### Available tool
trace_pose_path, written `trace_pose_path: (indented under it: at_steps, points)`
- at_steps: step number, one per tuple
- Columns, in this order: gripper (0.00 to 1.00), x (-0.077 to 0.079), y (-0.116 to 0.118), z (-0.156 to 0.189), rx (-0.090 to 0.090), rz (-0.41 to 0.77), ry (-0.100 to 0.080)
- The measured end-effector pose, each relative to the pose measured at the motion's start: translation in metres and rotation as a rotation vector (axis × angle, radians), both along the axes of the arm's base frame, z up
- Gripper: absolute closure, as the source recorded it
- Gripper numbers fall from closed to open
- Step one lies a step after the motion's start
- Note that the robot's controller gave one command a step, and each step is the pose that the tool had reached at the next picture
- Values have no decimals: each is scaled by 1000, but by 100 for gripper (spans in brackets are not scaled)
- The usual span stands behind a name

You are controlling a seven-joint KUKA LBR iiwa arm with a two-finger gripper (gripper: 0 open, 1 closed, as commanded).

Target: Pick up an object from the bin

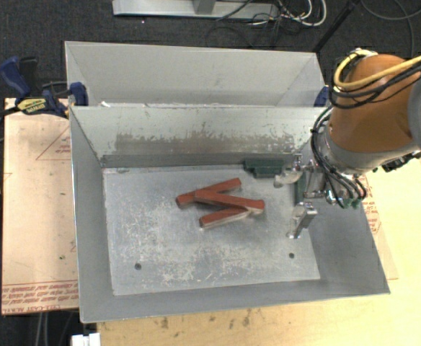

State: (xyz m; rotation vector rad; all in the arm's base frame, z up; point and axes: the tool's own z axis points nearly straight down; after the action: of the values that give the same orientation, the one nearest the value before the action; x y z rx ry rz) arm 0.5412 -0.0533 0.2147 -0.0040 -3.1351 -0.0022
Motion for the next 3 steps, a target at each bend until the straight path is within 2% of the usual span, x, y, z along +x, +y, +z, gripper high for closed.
trace_pose_path:
  at_steps: [1,2,3]
  points:
    - [0,2,0,4,-1,2,-8]
    - [0,15,25,-45,-1,-42,-15]
    - [0,19,32,-60,0,-50,-13]
